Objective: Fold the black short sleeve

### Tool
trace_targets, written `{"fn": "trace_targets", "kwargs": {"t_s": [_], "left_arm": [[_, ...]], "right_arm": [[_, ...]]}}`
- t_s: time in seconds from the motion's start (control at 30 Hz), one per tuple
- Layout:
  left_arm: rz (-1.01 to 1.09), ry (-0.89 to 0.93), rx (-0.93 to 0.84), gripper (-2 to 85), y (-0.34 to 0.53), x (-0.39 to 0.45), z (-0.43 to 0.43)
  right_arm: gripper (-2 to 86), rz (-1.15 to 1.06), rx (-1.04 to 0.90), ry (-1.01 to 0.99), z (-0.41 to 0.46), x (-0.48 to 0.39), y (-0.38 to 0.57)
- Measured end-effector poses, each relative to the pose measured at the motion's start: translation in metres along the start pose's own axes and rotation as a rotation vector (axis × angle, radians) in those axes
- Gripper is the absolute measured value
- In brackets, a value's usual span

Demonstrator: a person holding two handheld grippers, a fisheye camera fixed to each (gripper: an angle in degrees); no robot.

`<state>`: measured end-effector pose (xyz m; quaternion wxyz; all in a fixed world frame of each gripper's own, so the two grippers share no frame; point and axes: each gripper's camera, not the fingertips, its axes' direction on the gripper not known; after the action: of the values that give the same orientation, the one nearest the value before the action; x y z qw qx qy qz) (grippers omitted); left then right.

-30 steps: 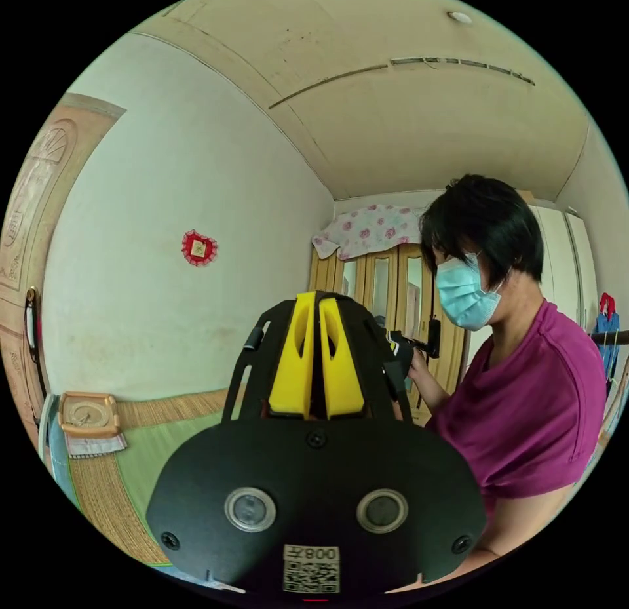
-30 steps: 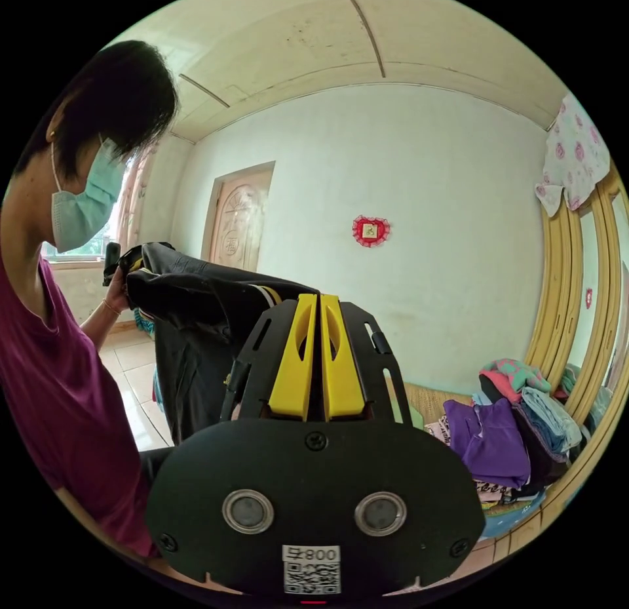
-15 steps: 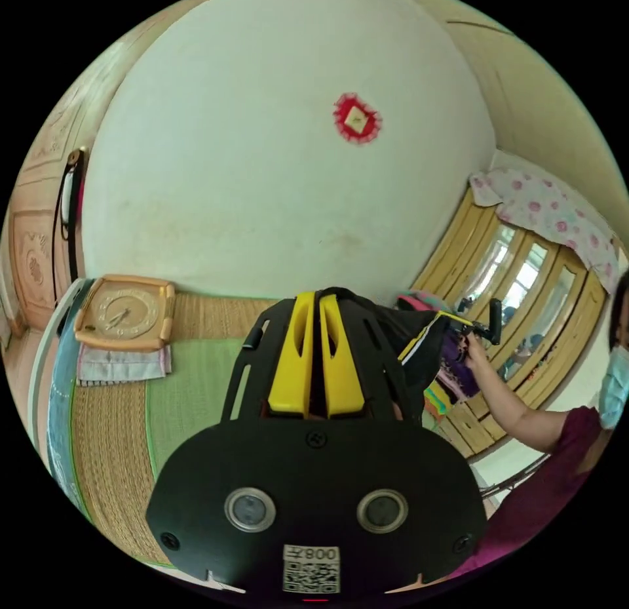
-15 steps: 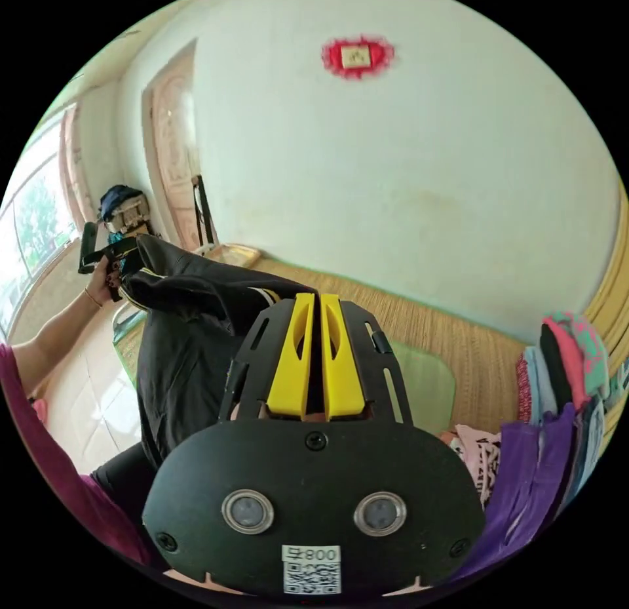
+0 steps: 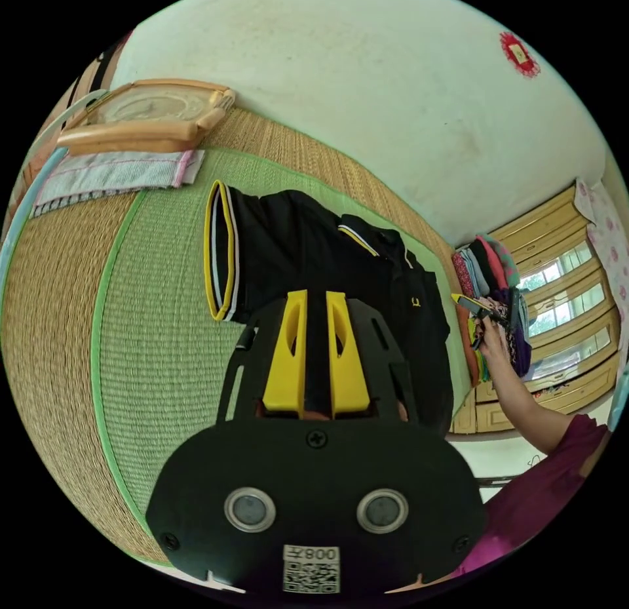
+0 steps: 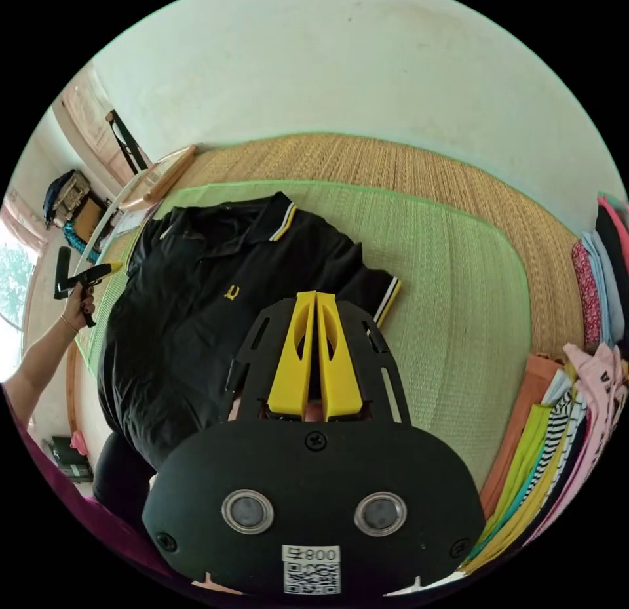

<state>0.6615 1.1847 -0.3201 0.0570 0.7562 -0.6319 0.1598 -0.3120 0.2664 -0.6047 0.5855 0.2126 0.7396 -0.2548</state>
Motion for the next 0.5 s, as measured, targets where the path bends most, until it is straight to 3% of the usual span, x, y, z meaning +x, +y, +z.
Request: {"fn": "trace_targets", "kwargs": {"t_s": [0.23,0.5], "left_arm": [[0.046,-0.298,-0.103,1.0,0.027,-0.008,0.096],[-0.087,-0.231,0.026,0.1,0.111,-0.020,0.121]], "right_arm": [[-0.5,0.095,-0.074,0.108,0.077,-0.004,0.023],[-0.1,0.254,0.000,0.177,0.086,-0.015,0.084]]}}
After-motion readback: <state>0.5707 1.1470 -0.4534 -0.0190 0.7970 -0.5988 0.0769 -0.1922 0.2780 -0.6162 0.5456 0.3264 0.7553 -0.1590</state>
